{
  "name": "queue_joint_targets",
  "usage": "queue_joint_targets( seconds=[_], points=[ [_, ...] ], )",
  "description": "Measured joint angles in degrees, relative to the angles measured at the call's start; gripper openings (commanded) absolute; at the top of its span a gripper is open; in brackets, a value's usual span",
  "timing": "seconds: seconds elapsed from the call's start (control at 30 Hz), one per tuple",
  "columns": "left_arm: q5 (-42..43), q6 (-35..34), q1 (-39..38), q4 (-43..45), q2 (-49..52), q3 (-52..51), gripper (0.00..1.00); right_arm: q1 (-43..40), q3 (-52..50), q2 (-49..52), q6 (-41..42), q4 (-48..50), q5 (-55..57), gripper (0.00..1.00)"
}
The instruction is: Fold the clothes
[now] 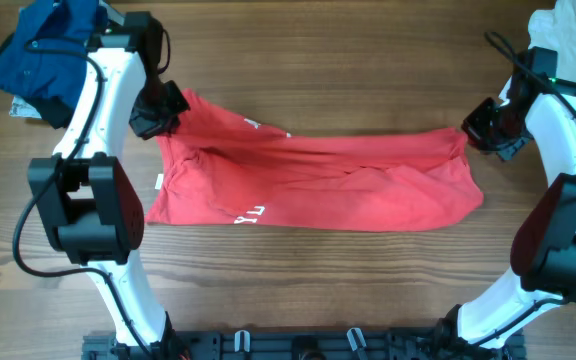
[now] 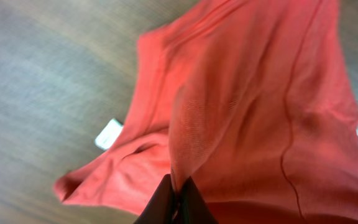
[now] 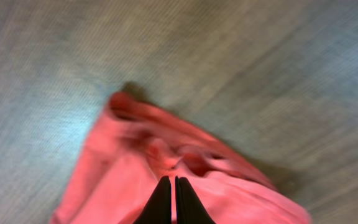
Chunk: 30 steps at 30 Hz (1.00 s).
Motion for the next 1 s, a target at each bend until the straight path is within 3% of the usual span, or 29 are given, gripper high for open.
queue_joint_targets(
  seconds=[0.2, 0.43, 0.57, 0.63, 0.67, 0.73, 0.83, 1.0],
  points=[
    [-0.4, 0.0, 3.2, -3.9, 0.0, 0.0, 0.04, -0.7, 0.0, -0.2, 0.3, -3.4, 0.2, 0.04],
    [-0.8, 0.0, 1.7, -9.7, 0.0, 0.0, 0.05, 0.0, 0.0, -4.1, -2.6, -6.5, -0.9, 0.04],
    [-1.6, 0.4, 0.3, -14.4, 0.0, -0.1, 0.13, 2.5, 0.0, -4.1, -3.9, -6.1, -1.6, 0.04],
    [-2.0, 0.4, -0.2, -16.5, 0.0, -0.5, 0.33, 3.5, 0.0, -4.1, -3.9, -5.3, -1.8, 0.05],
    [-2.4, 0.4, -0.3, -17.2, 0.0, -0.7, 0.36, 3.8, 0.0, -4.1, -4.0, -5.0, -1.8, 0.07],
    [-3.1, 0.7, -0.4, -18.0, 0.0, -0.8, 0.58, 4.0, 0.0, -4.1, -4.3, -4.8, -2.0, 0.22],
    [-3.5, 0.9, -0.4, -18.0, 0.0, -0.9, 0.79, 4.0, 0.0, -4.1, -4.8, -3.8, -2.2, 0.45],
    [-3.8, 0.9, -0.7, -13.1, 0.0, -0.9, 0.83, 4.1, 0.0, -4.1, -6.1, -1.3, -2.4, 0.63]
  ],
)
